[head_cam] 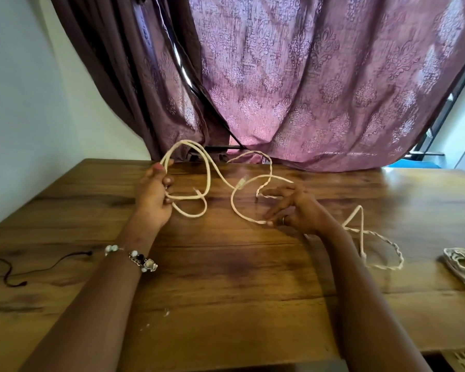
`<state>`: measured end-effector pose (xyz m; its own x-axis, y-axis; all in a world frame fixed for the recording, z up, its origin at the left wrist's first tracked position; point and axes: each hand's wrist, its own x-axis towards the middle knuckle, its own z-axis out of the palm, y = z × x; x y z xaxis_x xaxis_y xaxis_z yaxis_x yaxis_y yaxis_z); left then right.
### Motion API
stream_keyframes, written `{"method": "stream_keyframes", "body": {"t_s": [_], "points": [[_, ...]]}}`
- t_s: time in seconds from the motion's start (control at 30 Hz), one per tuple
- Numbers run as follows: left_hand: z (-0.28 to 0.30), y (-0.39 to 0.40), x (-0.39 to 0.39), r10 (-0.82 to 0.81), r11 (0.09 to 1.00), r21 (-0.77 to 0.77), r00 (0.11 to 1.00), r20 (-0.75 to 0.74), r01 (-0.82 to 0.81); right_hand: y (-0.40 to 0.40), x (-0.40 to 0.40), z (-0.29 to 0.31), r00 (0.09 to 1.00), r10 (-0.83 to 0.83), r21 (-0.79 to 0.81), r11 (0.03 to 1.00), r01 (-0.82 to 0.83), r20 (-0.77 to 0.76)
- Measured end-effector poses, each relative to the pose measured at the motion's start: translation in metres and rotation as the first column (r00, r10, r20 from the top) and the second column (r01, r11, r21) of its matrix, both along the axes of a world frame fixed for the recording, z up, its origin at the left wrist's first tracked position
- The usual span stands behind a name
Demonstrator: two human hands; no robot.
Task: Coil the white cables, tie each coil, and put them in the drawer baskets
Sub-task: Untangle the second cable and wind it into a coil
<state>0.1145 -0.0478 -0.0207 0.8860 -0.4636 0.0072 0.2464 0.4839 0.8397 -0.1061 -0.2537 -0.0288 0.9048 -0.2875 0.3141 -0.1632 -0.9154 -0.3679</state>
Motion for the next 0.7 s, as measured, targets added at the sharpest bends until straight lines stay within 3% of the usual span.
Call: {"method": "stream_keyframes", "body": {"t_s": [0.13, 0.2, 0.37, 0.53, 0.57, 0.6, 0.67, 0.7], "points": [[0.005, 0.004, 0.000, -0.024, 0.949, -0.315, 0.990, -0.138, -0.021, -0.008, 0.001, -0.006, 0.974, -0.206, -0.099, 0.971, 0.215, 0.094], [0.007, 0.005, 0.000, -0.039, 0.912, -0.408, 0.985, -0.170, -0.034, -0.012, -0.003, -0.010, 0.958, -0.282, -0.150, 0.946, 0.287, 0.051], [0.006, 0.005, 0.002, 0.029, 0.903, -0.410, 0.970, -0.240, -0.129, -0.027, -0.012, -0.008, 0.918, -0.393, -0.184, 0.899, 0.397, 0.057], [0.008, 0.005, -0.003, -0.001, 0.912, -0.400, 0.976, -0.218, -0.089, -0.037, -0.018, -0.009, 0.837, -0.545, -0.242, 0.820, 0.519, -0.051], [0.009, 0.005, -0.005, -0.022, 0.917, -0.396, 0.981, -0.193, -0.058, -0.037, -0.017, -0.006, 0.826, -0.563, -0.232, 0.805, 0.546, -0.010], [0.010, 0.005, -0.006, -0.057, 0.926, -0.379, 0.986, -0.159, -0.008, -0.035, -0.017, -0.003, 0.829, -0.544, -0.182, 0.809, 0.559, 0.127], [0.010, 0.006, -0.007, -0.166, 0.941, -0.309, 0.984, -0.070, 0.137, -0.027, -0.019, 0.006, 0.749, -0.470, 0.068, 0.864, 0.499, 0.467], [0.010, 0.006, -0.007, -0.223, 0.940, -0.272, 0.974, -0.025, 0.208, -0.021, -0.018, 0.011, 0.686, -0.455, 0.184, 0.883, 0.433, 0.568]]}}
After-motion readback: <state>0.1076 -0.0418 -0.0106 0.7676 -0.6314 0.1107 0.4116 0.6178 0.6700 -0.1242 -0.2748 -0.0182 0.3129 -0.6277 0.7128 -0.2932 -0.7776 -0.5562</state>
